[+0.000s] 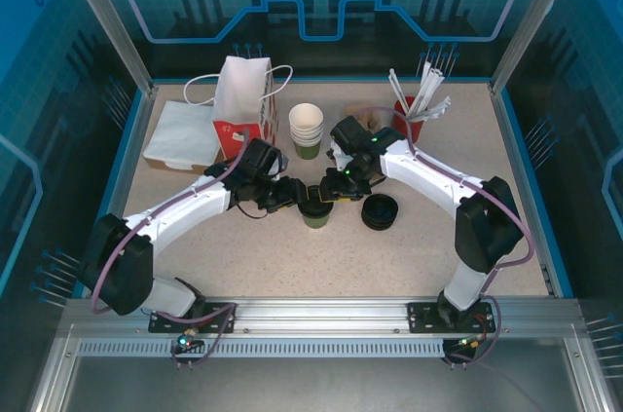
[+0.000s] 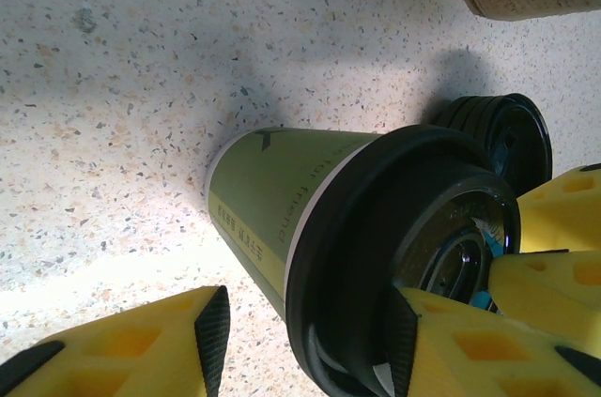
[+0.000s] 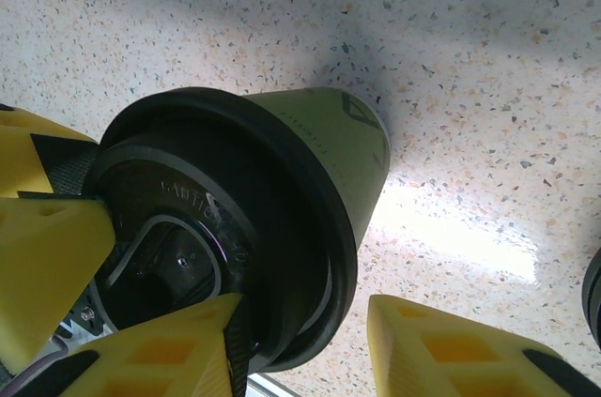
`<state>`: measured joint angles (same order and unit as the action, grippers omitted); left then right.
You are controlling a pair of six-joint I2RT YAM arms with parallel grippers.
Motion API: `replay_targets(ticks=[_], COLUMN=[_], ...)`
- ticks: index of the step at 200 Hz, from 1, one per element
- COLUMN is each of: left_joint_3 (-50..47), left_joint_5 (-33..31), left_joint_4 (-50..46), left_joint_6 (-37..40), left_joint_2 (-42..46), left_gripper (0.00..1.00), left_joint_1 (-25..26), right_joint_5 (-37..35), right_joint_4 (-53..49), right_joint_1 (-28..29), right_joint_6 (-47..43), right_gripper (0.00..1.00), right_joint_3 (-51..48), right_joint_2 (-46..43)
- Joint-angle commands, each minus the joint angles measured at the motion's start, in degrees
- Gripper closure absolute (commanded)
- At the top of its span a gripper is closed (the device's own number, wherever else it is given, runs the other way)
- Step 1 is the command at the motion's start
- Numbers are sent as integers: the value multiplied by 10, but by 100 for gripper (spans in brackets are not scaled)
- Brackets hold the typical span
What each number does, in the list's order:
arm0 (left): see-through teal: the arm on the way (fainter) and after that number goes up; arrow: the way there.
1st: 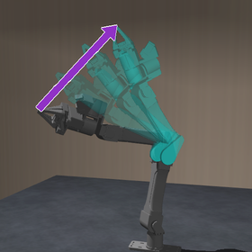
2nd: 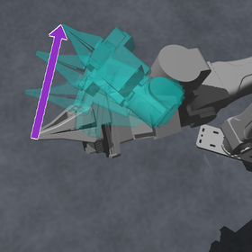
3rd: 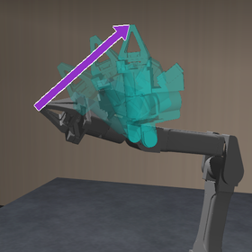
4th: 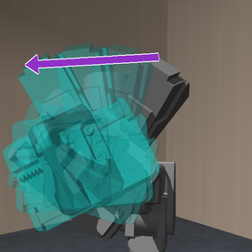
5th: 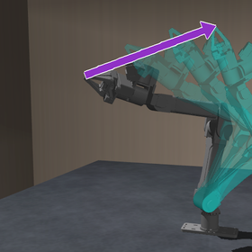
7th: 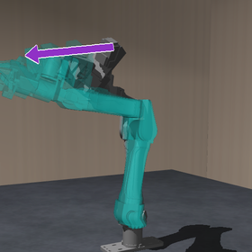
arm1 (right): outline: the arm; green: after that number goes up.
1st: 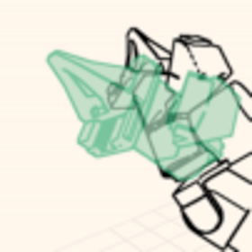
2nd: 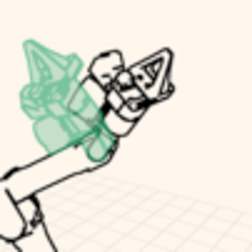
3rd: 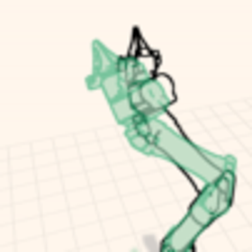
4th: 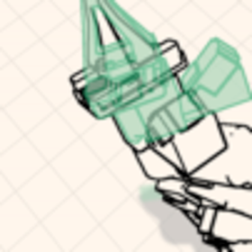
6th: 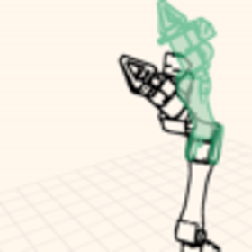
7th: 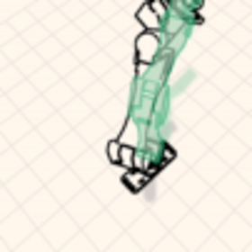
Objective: Pack the takeout coffee
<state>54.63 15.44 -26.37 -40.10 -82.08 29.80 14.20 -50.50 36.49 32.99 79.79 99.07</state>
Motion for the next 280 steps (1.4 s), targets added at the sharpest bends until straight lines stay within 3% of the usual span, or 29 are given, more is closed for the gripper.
replay_targets(ticks=[1,99,135,165,195,248,280], left_joint_3=[-41,-38,10,63,118,168,149], left_joint_5=[-49,-38,-28,-31,-28,-30,-37], left_joint_4=[-105,-92,-97,-116,-132,-157,-171], left_joint_6=[9,5,8,22,35,49,41], left_joint_2=[-31,-28,-32,-42,-60,-56,-17], left_gripper=[51,51,49,41,33,27,27], left_joint_1=[5,5,5,2,-2,-13,-23], right_joint_5=[-13,-22,-10,10,17,35,52], right_joint_4=[-70,-78,-54,-28,-12,25,40], right_joint_1=[11,12,10,1,-10,-25,-25], right_joint_6=[-10,-17,-16,-13,-11,-20,-34], right_gripper=[61,62,60,56,48,24,21], right_joint_3=[-16,-31,2,11,8,-1,22], right_joint_2=[29,29,10,-4,-24,-35,-2])
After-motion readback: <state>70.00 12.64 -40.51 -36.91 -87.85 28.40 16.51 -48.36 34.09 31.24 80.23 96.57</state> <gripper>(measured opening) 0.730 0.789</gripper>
